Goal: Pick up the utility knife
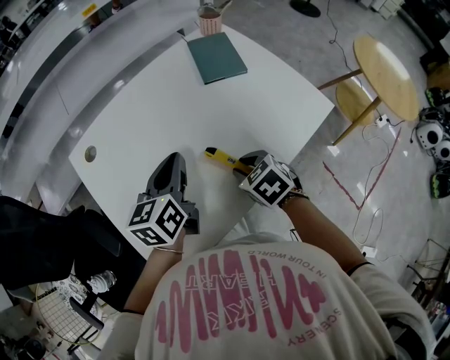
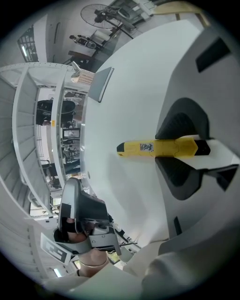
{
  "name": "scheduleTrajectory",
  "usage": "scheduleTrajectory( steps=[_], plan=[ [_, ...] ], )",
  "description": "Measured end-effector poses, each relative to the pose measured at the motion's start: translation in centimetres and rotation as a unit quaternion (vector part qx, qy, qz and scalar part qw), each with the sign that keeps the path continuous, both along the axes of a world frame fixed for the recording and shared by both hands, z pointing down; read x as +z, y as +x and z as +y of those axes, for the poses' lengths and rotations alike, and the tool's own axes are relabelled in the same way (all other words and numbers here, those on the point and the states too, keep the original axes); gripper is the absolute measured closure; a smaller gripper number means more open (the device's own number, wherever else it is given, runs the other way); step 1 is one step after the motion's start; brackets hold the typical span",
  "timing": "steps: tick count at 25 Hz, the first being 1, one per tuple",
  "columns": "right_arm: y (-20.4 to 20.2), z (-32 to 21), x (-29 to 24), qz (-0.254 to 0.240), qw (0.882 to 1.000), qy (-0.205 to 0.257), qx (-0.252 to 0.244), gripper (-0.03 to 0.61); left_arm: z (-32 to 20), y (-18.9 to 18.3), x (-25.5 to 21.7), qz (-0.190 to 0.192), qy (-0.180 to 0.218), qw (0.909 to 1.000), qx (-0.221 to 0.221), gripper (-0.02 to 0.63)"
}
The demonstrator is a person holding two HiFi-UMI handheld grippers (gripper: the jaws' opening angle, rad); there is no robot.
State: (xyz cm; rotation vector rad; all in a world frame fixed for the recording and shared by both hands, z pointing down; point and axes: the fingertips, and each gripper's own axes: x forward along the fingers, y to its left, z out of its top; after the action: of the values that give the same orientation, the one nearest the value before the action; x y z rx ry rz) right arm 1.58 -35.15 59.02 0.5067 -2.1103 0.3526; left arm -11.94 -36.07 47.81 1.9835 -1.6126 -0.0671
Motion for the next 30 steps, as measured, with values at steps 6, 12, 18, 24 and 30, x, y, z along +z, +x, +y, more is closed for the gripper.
scheduleTrajectory(
  steps=[6,12,18,24,30],
  plan=[
    [0.5,-0.1,-0.4,-0.004,1.0,0.0,0.017,0.445,0.1,0.1,-0.2,0.0,0.001,1.0,-0.001,0.587],
    [1.5,-0.1,-0.1,0.001,1.0,-0.001,0.027,0.445,0.2,0.5,-0.3,0.005,0.002,1.0,0.0,0.586],
    [3.0,0.4,-0.3,-0.002,0.999,-0.005,0.047,0.445,0.5,1.6,-0.7,0.004,0.006,1.0,0.006,0.587],
    [4.5,0.2,-1.5,-0.032,0.995,-0.007,0.09,0.446,1.0,2.7,-1.4,0.005,0.011,0.9999,0.011,0.587],
    [6.2,-1.2,-4.8,-0.085,0.984,0.035,0.15,0.446,1.4,4.0,-3.0,0.003,0.024,0.9996,0.016,0.587]
  ],
)
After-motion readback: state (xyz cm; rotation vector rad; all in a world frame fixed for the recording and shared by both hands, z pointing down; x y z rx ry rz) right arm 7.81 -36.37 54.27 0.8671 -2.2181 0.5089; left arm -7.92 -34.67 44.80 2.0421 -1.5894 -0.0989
